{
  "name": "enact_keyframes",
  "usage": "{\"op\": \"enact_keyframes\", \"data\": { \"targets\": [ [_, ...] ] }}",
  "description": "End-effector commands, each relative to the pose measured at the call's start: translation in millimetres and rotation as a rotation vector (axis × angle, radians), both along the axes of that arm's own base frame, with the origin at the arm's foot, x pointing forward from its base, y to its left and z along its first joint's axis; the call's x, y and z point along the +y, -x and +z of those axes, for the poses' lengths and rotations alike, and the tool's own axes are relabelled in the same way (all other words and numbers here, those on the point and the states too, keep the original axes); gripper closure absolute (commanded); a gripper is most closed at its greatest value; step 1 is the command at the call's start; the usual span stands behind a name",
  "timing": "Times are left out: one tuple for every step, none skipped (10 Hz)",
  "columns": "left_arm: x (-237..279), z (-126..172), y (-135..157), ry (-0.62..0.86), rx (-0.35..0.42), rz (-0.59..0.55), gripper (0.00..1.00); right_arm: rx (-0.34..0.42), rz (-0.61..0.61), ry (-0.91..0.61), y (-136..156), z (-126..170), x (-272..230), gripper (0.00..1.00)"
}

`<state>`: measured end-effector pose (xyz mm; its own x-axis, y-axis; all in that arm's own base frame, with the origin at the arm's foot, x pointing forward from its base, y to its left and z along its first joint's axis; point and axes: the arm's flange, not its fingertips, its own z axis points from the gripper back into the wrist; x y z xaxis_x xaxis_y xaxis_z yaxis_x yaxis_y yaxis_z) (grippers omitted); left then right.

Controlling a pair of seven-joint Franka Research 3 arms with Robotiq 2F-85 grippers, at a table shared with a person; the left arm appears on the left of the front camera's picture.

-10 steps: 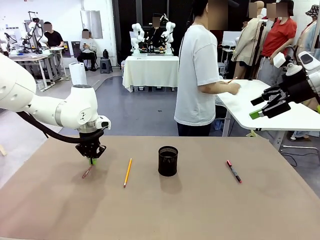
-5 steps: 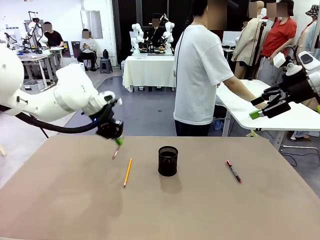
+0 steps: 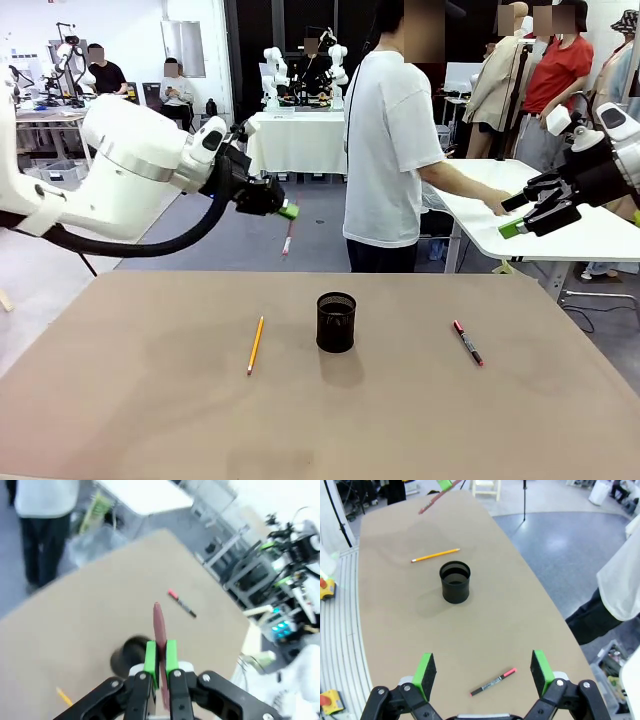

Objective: Place the pens into the pen holder.
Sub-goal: Pick up a writing instrument from the table and place it into the Pen holder.

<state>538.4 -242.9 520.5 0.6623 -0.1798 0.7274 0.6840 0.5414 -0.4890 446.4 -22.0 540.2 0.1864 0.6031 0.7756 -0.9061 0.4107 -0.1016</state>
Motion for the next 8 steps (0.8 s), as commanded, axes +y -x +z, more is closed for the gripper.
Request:
{"op": "enact_keyframes", "data": {
  "targets": [
    [-3.1, -23.6, 36.9, 0.129, -0.301, -0.050, 1.00, -0.002, 0.001, -0.009, -0.2, 2.5, 1.2, 0.00],
    [-7.9, -22.5, 51.3, 0.184, -0.422, -0.061, 1.00, -0.002, 0.001, -0.009, -0.2, 2.5, 1.2, 0.00],
    [-9.0, -26.0, 63.2, 0.182, -0.505, -0.086, 1.00, -0.002, 0.001, -0.009, -0.2, 2.5, 1.2, 0.00],
    [-14.2, -32.6, 66.0, 0.103, -0.508, -0.081, 1.00, -0.002, 0.001, -0.009, -0.2, 2.5, 1.2, 0.00],
    [-22.9, 18.8, 39.2, 0.133, -0.362, -0.006, 1.00, -0.002, 0.001, -0.009, -0.2, 2.5, 1.2, 0.00],
    [-22.9, 18.8, 39.2, 0.133, -0.362, -0.006, 1.00, -0.002, 0.001, -0.009, -0.2, 2.5, 1.2, 0.00],
    [-22.9, 18.8, 39.2, 0.133, -0.362, -0.006, 1.00, -0.002, 0.001, -0.009, -0.2, 2.5, 1.2, 0.00],
    [-21.8, 7.4, 50.0, 0.129, -0.426, -0.025, 1.00, -0.002, 0.001, -0.009, -0.2, 2.5, 1.2, 0.00]
  ]
}}
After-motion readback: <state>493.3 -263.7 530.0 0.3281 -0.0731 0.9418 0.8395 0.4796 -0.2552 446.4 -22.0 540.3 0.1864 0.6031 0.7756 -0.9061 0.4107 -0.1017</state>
